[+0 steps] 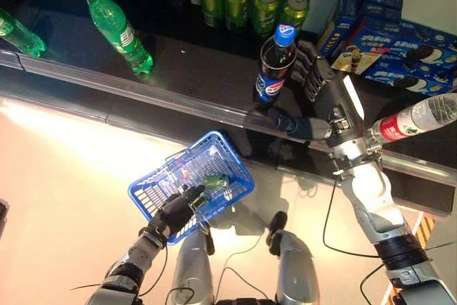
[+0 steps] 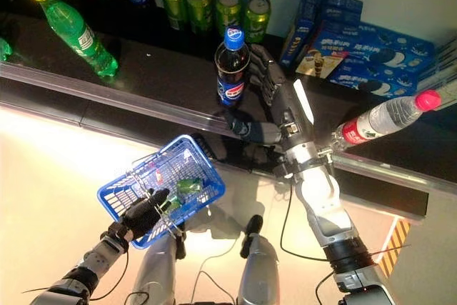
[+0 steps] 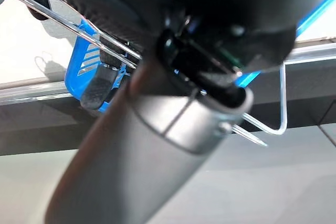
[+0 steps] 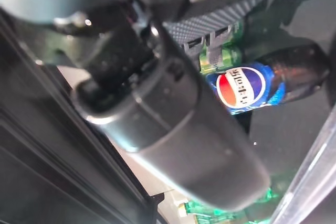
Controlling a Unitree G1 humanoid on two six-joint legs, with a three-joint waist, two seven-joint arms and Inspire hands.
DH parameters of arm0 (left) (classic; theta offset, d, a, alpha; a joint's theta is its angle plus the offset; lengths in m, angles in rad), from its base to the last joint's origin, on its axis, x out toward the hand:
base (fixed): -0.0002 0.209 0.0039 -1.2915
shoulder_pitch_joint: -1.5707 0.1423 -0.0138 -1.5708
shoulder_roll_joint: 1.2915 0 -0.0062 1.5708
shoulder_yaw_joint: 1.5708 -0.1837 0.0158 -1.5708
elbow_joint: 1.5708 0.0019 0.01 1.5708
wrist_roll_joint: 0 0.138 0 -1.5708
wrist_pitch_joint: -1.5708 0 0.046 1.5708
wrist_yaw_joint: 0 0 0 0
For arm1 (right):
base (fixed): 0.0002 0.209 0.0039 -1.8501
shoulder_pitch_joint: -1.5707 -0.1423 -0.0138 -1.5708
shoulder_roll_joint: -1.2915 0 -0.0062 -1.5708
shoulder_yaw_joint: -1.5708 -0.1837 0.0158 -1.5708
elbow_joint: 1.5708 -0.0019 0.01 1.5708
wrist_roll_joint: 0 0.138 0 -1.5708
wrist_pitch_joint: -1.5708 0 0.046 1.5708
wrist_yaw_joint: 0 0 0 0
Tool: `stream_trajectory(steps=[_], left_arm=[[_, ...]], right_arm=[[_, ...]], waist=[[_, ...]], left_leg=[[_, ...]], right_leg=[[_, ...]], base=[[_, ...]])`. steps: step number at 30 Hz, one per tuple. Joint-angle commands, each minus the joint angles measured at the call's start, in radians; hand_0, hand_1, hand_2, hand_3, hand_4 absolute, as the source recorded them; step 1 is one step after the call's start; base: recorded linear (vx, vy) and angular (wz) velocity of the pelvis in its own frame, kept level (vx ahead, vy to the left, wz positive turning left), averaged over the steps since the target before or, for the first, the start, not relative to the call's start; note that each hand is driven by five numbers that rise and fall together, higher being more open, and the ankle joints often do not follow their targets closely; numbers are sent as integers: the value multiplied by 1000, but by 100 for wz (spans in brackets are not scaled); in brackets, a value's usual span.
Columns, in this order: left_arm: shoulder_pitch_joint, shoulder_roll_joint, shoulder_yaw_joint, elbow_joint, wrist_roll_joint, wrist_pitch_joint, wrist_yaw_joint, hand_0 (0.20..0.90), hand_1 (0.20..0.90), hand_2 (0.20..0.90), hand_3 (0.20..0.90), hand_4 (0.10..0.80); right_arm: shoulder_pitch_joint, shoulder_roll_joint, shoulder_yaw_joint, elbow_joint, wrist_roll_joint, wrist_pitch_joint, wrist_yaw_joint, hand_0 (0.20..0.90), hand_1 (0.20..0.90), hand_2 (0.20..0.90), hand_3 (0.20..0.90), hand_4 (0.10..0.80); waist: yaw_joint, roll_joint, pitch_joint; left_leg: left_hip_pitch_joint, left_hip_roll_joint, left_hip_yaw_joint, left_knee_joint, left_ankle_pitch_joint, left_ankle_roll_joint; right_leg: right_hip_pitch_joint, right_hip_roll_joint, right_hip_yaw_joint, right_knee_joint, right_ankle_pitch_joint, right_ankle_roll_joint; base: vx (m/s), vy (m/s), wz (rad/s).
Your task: Pick up the drink and place into the basket.
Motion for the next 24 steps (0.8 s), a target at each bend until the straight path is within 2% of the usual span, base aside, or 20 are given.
stream_trajectory(steps=[1,24], left_arm=[[120,-10,-38,-29,27,40,-98,300,300,300,200,100],[116,-8,-55,-51,52,57,-94,300,300,300,200,100]], right_arm=[[-107,22,-36,-28,27,-73,-31,900,900,900,900,800],[-217,23,-10,65,-10,-13,-79,900,900,900,900,800]], waist=[[21,-8,-77],[46,11,-67]], left_leg=[[70,-9,37,43,-108,29],[74,-28,26,36,-105,37]], right_leg=[[-10,-7,53,-36,56,39],[-3,-18,40,-42,69,38]], base=[[45,7,3],[10,-1,1]])
